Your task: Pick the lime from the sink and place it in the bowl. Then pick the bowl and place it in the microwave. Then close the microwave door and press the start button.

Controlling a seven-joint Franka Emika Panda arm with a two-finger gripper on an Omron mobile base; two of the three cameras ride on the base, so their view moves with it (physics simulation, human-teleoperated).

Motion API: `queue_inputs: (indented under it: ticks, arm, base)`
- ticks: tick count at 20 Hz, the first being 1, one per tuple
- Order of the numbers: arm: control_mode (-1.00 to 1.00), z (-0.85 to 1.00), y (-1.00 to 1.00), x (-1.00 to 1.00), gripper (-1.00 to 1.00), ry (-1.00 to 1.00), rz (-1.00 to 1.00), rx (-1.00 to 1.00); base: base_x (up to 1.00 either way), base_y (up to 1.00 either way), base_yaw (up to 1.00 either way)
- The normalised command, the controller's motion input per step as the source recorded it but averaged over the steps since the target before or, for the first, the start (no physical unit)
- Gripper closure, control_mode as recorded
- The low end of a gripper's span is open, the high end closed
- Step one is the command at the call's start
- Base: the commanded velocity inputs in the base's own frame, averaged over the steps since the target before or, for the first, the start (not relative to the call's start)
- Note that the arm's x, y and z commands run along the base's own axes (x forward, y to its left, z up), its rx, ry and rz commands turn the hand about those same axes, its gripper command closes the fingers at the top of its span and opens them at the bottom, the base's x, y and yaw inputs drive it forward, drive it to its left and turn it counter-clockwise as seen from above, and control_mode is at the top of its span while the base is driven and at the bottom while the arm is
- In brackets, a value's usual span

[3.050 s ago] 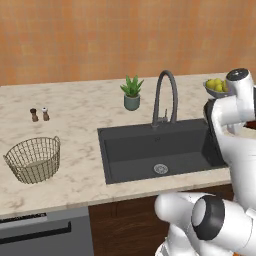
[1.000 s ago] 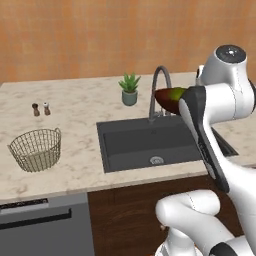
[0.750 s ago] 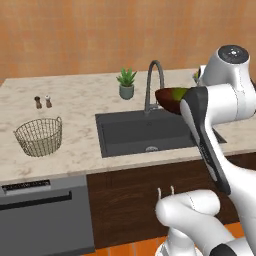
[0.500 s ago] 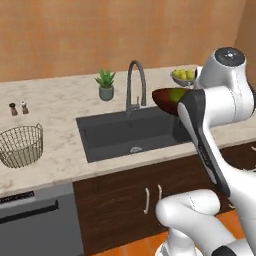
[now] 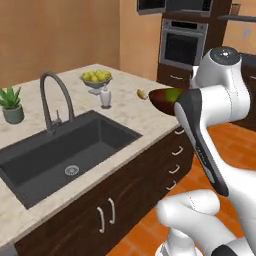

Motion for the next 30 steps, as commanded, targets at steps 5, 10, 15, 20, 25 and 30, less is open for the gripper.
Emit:
queue_inputs:
  ticks: [5,10,15,20,25,30]
  arm:
    - [1.0,0.0,0.0,0.0,1.0,0.0,0.0,0.0]
    - [1.0,0.0,0.0,0.0,1.0,0.0,0.0,0.0]
    - [1.0,0.0,0.0,0.0,1.0,0.0,0.0,0.0]
    - [1.0,0.0,0.0,0.0,1.0,0.0,0.0,0.0]
    - [1.0,0.0,0.0,0.0,1.0,0.0,0.0,0.0]
    - [1.0,0.0,0.0,0.0,1.0,0.0,0.0,0.0]
  base:
    - [0.0,-0.34,-0.8]
    - [0.13,-0.41,-0.69]
    - [0.49,-0.42,-0.53]
    - [0.97,-0.33,-0.29]
    - [1.0,-0.38,-0.12]
    - [1.0,-0.26,-0.14]
